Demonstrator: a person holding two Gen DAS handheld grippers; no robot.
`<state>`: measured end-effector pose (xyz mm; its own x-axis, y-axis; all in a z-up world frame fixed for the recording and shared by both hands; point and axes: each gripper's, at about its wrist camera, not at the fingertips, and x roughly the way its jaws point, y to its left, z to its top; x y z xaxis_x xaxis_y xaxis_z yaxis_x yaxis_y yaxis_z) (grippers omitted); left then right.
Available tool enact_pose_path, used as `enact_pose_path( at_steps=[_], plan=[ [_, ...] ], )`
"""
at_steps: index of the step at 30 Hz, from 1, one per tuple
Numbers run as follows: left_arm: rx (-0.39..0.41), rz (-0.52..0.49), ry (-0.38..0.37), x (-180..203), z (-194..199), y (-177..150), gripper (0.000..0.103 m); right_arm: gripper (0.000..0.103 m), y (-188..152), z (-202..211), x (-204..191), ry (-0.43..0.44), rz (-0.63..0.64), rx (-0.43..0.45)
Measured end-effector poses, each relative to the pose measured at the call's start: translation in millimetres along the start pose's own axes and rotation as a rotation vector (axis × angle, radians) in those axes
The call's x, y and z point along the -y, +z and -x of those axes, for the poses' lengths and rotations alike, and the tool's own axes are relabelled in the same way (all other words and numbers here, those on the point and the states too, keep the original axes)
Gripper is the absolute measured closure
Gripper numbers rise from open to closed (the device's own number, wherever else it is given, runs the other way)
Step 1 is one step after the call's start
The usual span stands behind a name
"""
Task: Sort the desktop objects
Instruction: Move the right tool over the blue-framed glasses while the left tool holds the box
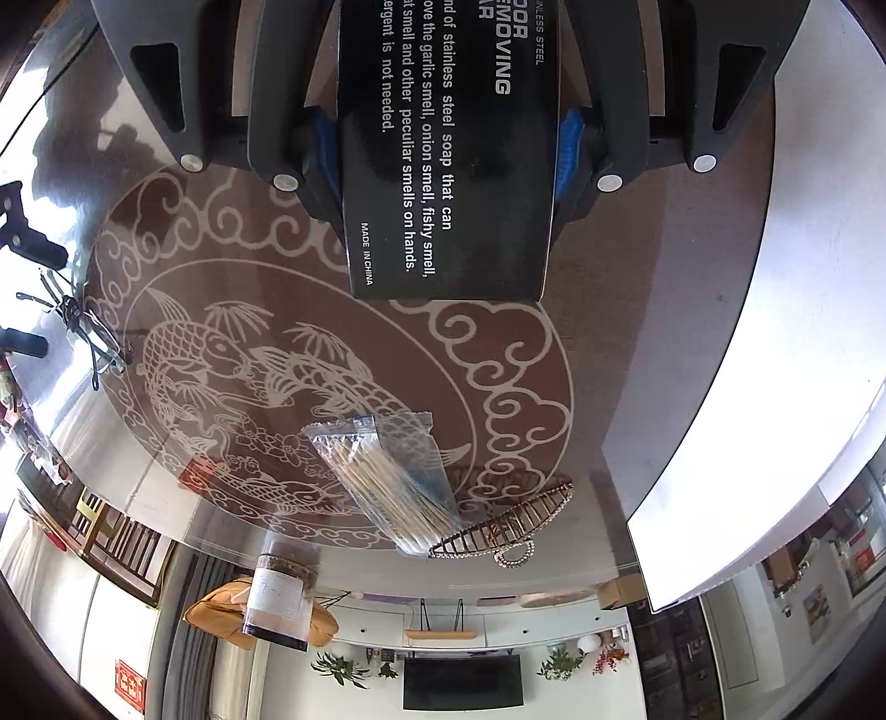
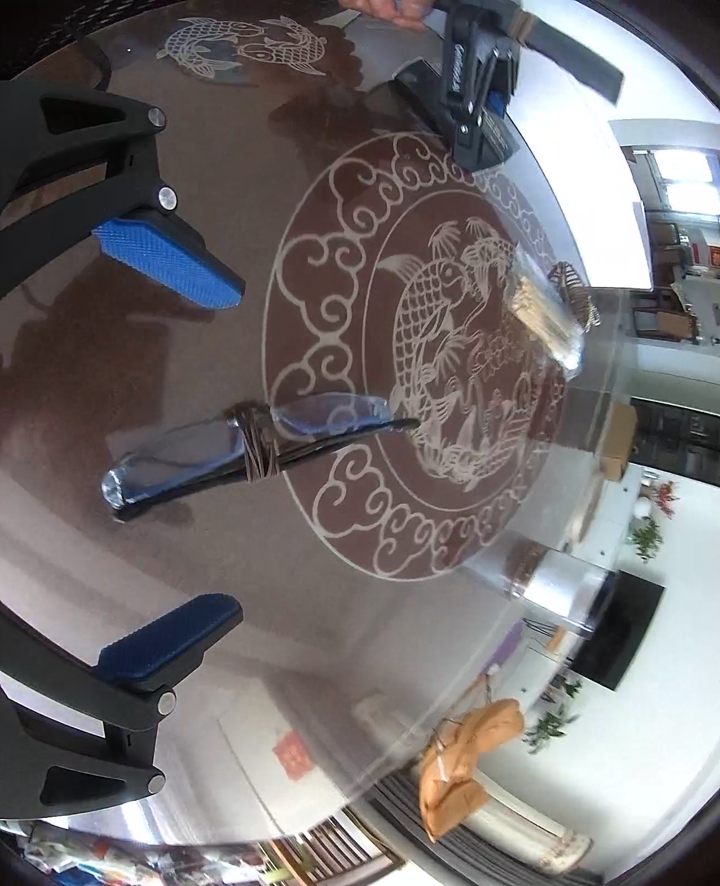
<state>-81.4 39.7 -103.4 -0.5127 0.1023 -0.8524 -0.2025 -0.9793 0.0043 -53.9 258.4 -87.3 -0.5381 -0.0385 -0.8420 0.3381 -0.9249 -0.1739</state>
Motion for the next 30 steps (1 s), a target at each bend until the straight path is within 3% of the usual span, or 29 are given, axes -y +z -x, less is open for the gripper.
enact_pose_path(
  at_steps=[3,5,7,9,14,17,19,24,26,30],
  plan=[
    [-0.004,-0.005,0.0,2,1,-3,0.045,0.01,3,-22,20,0.13,-0.086,-0.063],
    [-0.003,0.001,0.001,2,1,-3,0.045,0.023,6,-19,19,0.119,-0.121,-0.058],
    [0.001,0.004,0.006,3,1,-3,0.045,0.05,9,-12,7,0.105,-0.142,-0.053],
    [0.002,0.007,0.008,3,0,-3,0.045,0.062,10,-6,-10,0.093,-0.172,-0.046],
    [-0.003,0.001,0.005,3,3,-6,0.045,0.062,23,-3,-65,0.129,-0.246,0.023],
    [-0.008,0.003,0.008,2,5,-9,0.043,0.056,36,-9,-90,0.085,-0.225,0.052],
    [-0.013,0.018,0.023,0,4,-9,0.036,0.03,40,-15,-95,0.075,-0.219,0.054],
    [-0.047,0.079,0.053,-9,-4,-11,0.0,0.013,38,-21,-93,0.05,-0.219,0.056],
    [-0.046,0.083,0.054,-9,-4,-12,0.0,0.003,34,-23,-88,0.039,-0.242,0.063],
    [-0.043,0.083,0.049,-9,-4,-11,0.0,0.0,36,-25,-87,0.03,-0.25,0.055]
  ],
)
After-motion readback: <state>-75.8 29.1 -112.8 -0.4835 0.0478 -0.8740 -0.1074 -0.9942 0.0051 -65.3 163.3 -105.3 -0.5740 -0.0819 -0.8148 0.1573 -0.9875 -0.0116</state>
